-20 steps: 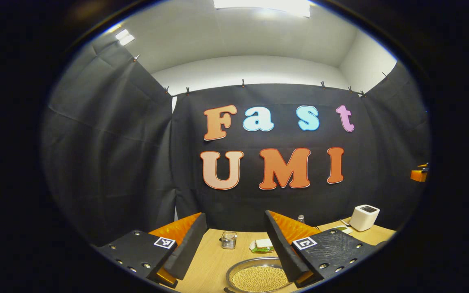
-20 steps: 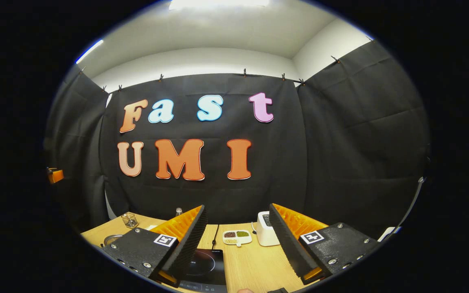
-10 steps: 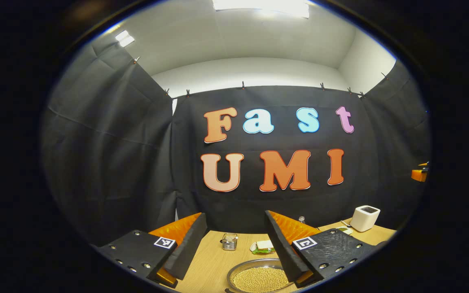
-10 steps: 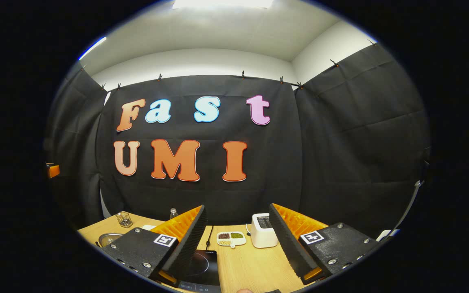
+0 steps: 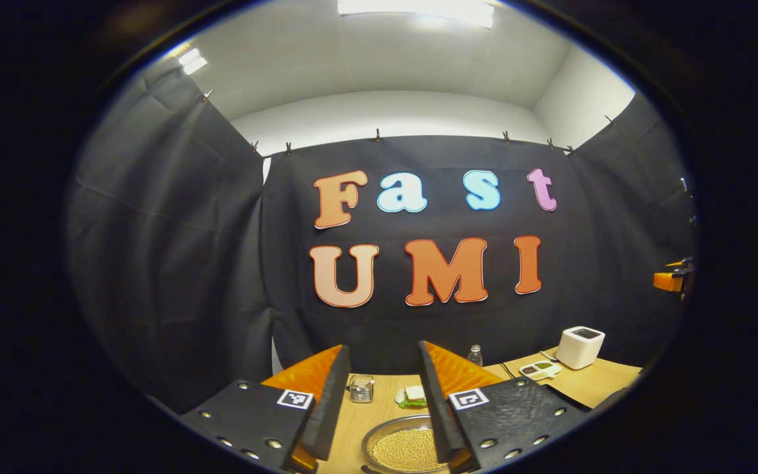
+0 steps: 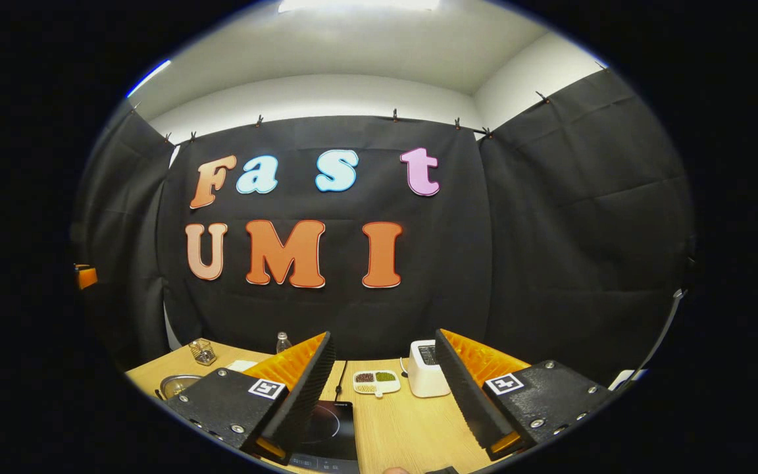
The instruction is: First push the handle of the pot to place it horizontally, then grasp the pot with both hands and set it on the induction cooktop.
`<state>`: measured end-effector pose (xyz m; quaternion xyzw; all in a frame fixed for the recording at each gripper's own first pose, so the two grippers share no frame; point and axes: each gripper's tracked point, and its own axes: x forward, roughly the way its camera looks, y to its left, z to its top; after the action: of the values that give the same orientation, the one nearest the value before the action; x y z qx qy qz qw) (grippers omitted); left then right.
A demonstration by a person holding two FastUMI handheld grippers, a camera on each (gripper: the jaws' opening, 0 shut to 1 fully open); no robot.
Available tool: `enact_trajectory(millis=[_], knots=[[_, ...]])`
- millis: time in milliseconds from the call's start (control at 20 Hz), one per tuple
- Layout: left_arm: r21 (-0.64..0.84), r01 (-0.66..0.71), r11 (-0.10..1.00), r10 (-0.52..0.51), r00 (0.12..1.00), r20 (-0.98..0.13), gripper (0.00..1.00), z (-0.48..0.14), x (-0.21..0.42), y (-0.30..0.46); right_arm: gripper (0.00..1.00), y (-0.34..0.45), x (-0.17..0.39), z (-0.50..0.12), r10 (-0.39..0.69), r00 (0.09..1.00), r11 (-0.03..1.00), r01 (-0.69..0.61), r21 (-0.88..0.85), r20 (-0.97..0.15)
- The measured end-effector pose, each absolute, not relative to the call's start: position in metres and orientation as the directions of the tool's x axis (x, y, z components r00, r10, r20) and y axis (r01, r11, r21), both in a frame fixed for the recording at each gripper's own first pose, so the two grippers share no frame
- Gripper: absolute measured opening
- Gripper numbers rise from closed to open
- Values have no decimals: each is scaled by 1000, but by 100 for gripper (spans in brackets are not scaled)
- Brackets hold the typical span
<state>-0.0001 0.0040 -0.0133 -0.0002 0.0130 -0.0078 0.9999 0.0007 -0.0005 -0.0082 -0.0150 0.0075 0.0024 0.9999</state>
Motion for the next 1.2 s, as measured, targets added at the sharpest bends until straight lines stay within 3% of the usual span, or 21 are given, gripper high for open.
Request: enact_trajectory(millis=[150,200,400,1200], knots=[[-1,25,1000,-25,999,-22,45,-16,1,4,95,-1,2,-10,2,1000,999,-3,-34,-14],[-15,29,999,-29,999,-24,30,-17,2,4,95,-1,2,-11,2,1000,999,-3,-35,-15],[-53,15,998,-17,999,-35,8,-29,1,17,95,2,2,-14,7,1000,1000,-7,-30,-22],[-51,60,997,-76,916,-394,8,-193,-36,5,95,20,10,-28,31,998,999,-33,-30,-46]])
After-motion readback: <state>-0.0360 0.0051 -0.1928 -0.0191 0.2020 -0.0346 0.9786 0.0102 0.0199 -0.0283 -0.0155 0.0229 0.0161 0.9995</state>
